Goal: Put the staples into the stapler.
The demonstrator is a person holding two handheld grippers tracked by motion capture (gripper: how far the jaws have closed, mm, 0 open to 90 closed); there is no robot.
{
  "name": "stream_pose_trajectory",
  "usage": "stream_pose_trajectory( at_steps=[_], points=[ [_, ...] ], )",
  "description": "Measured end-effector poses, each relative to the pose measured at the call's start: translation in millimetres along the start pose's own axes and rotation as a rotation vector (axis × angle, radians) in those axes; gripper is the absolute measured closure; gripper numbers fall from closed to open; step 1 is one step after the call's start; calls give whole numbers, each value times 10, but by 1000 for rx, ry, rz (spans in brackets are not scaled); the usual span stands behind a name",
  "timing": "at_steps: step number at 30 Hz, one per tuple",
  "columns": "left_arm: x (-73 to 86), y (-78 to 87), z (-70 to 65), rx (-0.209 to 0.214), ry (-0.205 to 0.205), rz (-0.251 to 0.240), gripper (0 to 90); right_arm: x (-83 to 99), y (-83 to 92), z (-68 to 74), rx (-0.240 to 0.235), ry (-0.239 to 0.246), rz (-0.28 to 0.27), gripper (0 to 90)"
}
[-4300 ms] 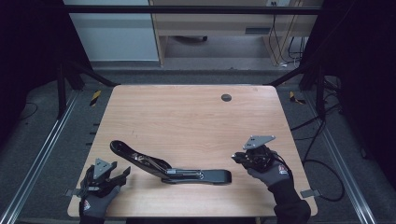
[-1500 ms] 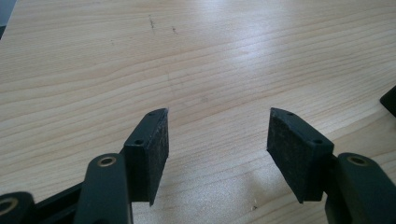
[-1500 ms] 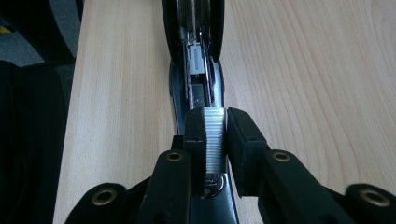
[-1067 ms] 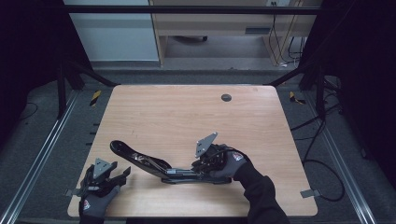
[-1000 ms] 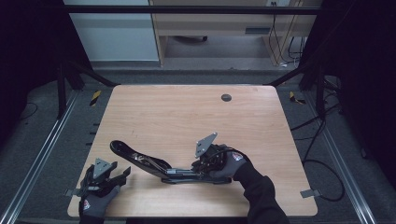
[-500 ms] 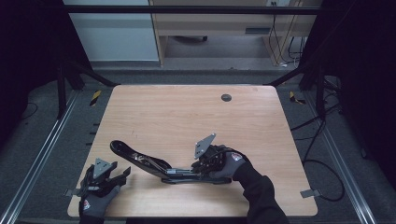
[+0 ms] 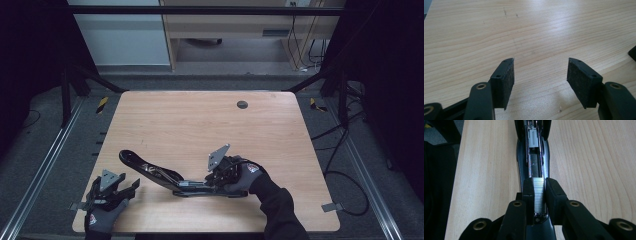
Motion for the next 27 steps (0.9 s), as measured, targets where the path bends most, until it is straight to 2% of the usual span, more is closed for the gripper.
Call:
stream_pose_trajectory(
  at_steps=[12,24,27],
  points=[
    [1,-1,0,-1,-1,1,382,-6,-1,13,2,36,-10,785],
    [-1,3,-1,-2,-3,1,383,33,-12,10,0,11,7,777],
    [-3,3,-5,-1,-6,1,383,31,-4,8,5,0,6,735]
  ],
)
Point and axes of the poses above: each handheld gripper's, and its own axes: y roughly backward along the jaws, x roughly out of its underside, z roughly to its left, the point moved 7 cm from there along -y, roughly forward along the jaws
